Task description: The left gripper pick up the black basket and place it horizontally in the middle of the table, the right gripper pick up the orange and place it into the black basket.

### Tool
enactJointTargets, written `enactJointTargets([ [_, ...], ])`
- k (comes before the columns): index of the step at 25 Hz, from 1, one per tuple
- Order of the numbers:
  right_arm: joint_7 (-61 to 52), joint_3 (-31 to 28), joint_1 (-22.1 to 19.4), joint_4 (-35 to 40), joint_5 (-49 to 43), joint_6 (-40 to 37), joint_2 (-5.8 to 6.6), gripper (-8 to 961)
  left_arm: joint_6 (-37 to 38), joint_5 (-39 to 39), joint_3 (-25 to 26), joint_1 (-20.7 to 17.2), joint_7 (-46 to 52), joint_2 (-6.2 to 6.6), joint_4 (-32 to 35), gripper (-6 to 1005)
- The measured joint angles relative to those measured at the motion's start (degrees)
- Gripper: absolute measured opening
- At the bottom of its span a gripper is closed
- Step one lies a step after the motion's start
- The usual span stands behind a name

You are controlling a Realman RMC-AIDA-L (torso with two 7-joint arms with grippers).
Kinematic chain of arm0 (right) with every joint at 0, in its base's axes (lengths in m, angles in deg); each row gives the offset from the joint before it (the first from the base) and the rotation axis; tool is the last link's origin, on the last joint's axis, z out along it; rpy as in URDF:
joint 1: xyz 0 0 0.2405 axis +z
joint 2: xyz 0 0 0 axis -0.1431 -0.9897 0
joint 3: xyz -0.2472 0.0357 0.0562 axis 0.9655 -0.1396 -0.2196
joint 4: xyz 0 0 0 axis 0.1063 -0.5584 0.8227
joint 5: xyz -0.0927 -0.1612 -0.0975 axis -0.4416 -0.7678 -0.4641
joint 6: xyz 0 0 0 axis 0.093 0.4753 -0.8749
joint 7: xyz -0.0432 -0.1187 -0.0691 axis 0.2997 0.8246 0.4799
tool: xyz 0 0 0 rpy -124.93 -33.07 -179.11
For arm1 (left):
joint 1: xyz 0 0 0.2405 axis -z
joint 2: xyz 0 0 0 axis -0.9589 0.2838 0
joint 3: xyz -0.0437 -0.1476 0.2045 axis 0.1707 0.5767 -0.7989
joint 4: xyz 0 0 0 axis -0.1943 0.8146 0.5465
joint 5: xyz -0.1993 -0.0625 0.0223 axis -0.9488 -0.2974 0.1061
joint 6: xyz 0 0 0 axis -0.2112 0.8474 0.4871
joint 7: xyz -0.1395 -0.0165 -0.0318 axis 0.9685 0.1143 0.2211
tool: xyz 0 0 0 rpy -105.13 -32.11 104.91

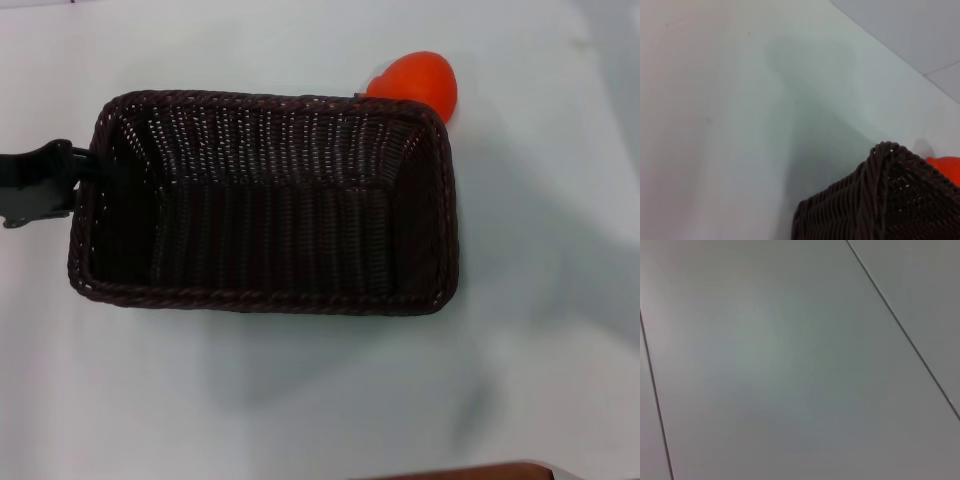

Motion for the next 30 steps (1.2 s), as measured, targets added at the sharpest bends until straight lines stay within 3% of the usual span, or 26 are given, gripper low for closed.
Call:
enactJointTargets([
  [3, 0.0, 0.0, 0.0, 0.4, 0.0, 0.0, 0.07, 860, -0.8, -0.7, 0.9, 0.1, -0.5, 0.16, 0.0, 298],
  [7, 0.0, 0.0, 0.0, 0.4, 0.0, 0.0, 0.08, 859, -3.1, -2.5, 5.5, 0.2, -1.7, 0.36, -0.5, 507],
  [13, -0.2, 0.7, -0.9, 0.5, -0.1, 0.0, 0.25, 857, -8.6, -5.3, 14.6, 0.8, -5.3, 1.98, 1.3, 753],
  [18, -1.2, 2.1, -2.4, 3.4, -5.7, -1.0, 0.29, 855, -11.6, -12.7, 26.5, 1.1, -13.3, 4.40, 5.5, 761],
  [22, -11.7, 5.1, -4.4, 12.0, -18.9, -6.6, 0.28, 854, -11.9, -21.7, 34.9, 1.1, -24.1, 6.88, 14.0, 762],
  [26, -32.5, 8.3, -5.8, 25.5, -41.3, -13.2, 0.32, 852, -11.3, -27.8, 40.0, 1.0, -36.8, 9.65, 25.6, 760],
  [27, -37.2, 8.6, -5.7, 28.0, -46.4, -13.8, 0.32, 852, -10.8, -28.8, 40.6, 0.9, -39.3, 9.96, 27.5, 760],
  [28, -46.6, 8.8, -4.8, 32.4, -57.2, -13.8, 0.29, 852, -10.0, -29.8, 40.9, 0.7, -41.9, 10.11, 29.5, 760],
  [30, -50.9, 9.0, -4.2, 33.8, -61.9, -13.4, 0.28, 851, -8.8, -30.7, 41.1, 0.5, -45.5, 10.14, 32.4, 759],
])
